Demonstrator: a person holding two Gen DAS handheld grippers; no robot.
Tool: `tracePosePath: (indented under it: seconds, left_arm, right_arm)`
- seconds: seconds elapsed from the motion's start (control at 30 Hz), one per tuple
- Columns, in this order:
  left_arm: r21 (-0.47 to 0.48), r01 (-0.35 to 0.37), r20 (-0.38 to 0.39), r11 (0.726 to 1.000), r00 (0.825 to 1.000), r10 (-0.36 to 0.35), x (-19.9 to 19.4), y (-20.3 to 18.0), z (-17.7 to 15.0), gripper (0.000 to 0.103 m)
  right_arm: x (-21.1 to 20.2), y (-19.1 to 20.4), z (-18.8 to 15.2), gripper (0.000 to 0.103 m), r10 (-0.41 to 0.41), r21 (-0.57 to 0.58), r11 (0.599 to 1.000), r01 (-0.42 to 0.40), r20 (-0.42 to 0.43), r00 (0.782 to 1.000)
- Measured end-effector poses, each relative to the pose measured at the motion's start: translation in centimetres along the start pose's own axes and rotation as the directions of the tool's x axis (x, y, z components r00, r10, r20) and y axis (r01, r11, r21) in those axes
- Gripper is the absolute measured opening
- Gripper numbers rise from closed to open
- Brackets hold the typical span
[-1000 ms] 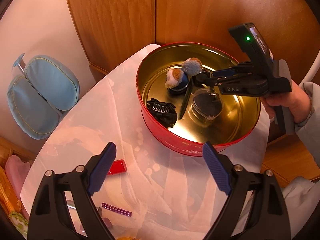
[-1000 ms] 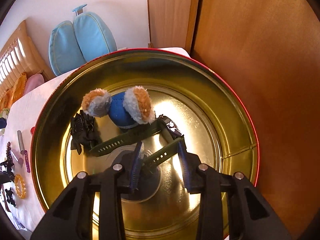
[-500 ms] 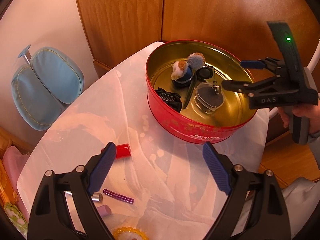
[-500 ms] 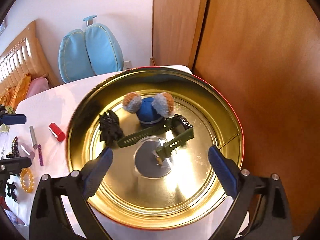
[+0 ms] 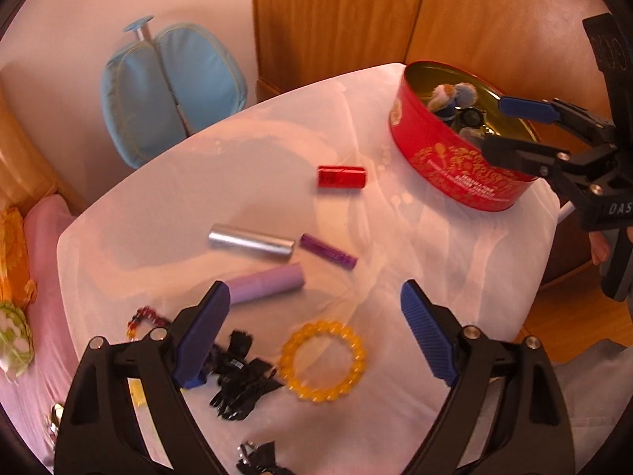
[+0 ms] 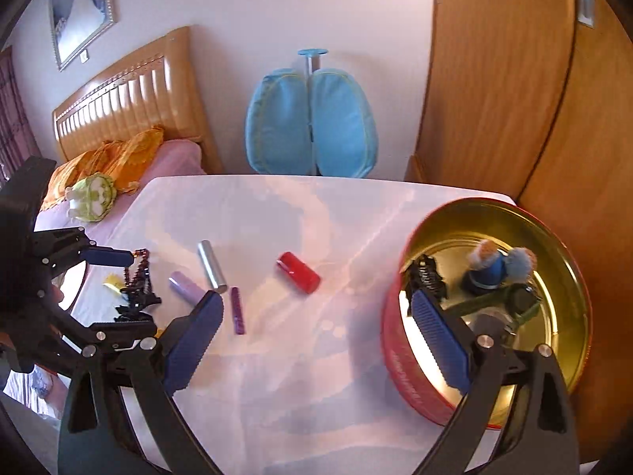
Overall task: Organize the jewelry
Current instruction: 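Move the right gripper back over the yellow bead bracelet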
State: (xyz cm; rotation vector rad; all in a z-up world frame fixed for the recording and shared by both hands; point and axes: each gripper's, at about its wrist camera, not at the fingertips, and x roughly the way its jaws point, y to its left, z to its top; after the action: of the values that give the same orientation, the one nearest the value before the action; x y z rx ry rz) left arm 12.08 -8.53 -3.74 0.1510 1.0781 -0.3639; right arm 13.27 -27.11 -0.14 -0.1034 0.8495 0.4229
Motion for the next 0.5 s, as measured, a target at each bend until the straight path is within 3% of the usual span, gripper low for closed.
tracePosePath:
  seconds: [0.23,0.33,0.5]
  left_arm:
    - [-0.146,-0.064,-0.03,0.987,0.998,0.061,-0.4,6.2,-5.4,0.086]
    - [-0.184,-0.076,-0.055,0.98,0.996,0.067,0.0,7.7,-7.0,0.086]
    - [-0.149,-0.099,-0.039,0.984,0.995,0.094,0.2,8.2,-8.4,0.086]
  right_arm:
    - [4.5,7.5,-1.6,0.097,0.088,-0.118,0.988,-0.103,-0.125,0.988]
    - [6.0,9.7,-3.1,0.097,0.075,-0.154,0.983,-0.104,-0.183,0.98]
    - [8.2,11.8,-5.2,0.096,0.039,-0.185,0.979,-0.084,-0.236,0.971]
